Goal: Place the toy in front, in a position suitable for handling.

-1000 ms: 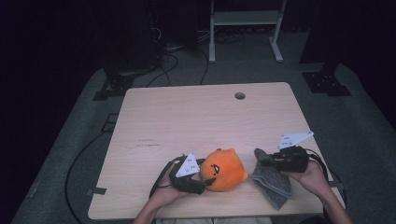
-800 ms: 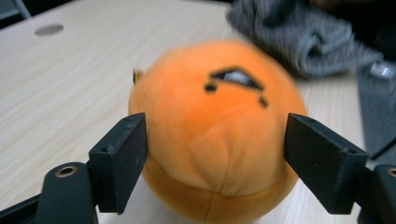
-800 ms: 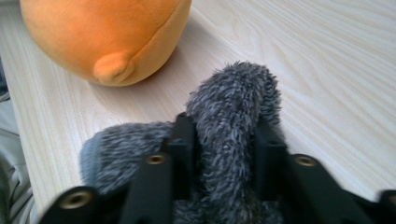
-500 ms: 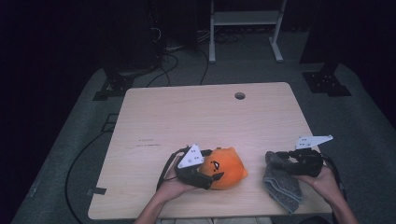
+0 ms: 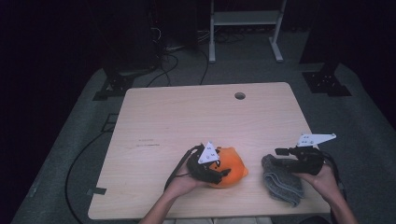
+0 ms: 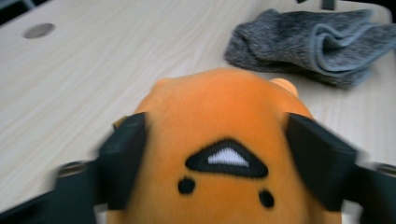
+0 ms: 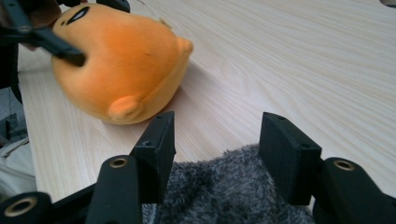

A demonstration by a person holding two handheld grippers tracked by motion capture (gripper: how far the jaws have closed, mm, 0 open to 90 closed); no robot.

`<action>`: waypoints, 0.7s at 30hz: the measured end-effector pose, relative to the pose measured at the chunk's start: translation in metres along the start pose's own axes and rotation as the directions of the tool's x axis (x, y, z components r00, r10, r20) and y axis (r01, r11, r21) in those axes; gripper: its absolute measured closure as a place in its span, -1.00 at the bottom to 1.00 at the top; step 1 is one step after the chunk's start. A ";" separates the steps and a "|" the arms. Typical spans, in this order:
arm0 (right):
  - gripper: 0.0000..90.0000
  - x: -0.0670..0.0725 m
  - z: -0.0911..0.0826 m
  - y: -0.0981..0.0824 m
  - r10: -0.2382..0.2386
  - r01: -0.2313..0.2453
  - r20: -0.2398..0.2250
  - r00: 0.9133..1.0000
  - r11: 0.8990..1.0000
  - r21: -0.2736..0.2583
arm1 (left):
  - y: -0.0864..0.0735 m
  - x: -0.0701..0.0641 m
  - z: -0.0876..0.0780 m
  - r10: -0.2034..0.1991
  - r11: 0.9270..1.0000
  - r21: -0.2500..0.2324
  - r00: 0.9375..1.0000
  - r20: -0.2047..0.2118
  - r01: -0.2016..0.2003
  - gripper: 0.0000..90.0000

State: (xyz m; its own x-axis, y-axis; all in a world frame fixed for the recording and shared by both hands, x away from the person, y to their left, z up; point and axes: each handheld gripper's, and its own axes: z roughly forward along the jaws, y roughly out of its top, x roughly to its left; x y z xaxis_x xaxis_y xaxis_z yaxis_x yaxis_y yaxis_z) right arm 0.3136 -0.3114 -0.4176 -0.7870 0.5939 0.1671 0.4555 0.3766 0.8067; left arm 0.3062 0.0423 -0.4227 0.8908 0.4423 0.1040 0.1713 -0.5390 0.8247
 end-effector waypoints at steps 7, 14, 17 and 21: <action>-0.01 0.002 0.002 0.003 -0.001 0.001 -0.018 1.000 1.000 -0.026 | 0.005 0.008 0.000 -0.053 0.996 -0.078 0.997 -0.057 0.048 -0.09; -0.02 0.001 0.010 0.002 0.002 -0.002 -0.029 1.000 1.000 -0.009 | 0.012 0.030 0.010 -0.071 0.991 -0.123 0.989 -0.126 0.056 -0.10; -0.03 0.000 0.011 0.001 0.007 -0.007 -0.026 1.000 1.000 -0.006 | 0.010 0.039 0.017 -0.090 0.991 -0.115 0.985 -0.147 0.074 -0.13; -0.04 0.000 0.011 0.000 0.010 -0.010 -0.024 1.000 1.000 -0.002 | 0.006 0.044 0.021 -0.121 0.988 -0.112 0.983 -0.135 0.106 -0.32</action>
State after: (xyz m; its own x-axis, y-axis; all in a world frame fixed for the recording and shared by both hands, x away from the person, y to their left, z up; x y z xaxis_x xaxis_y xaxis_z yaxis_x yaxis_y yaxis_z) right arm 0.3187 -0.3034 -0.4236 -0.7925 0.5801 0.1885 0.4622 0.3695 0.8061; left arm 0.3549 0.0436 -0.4245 0.7985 0.5970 0.0772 0.2168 -0.4049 0.8883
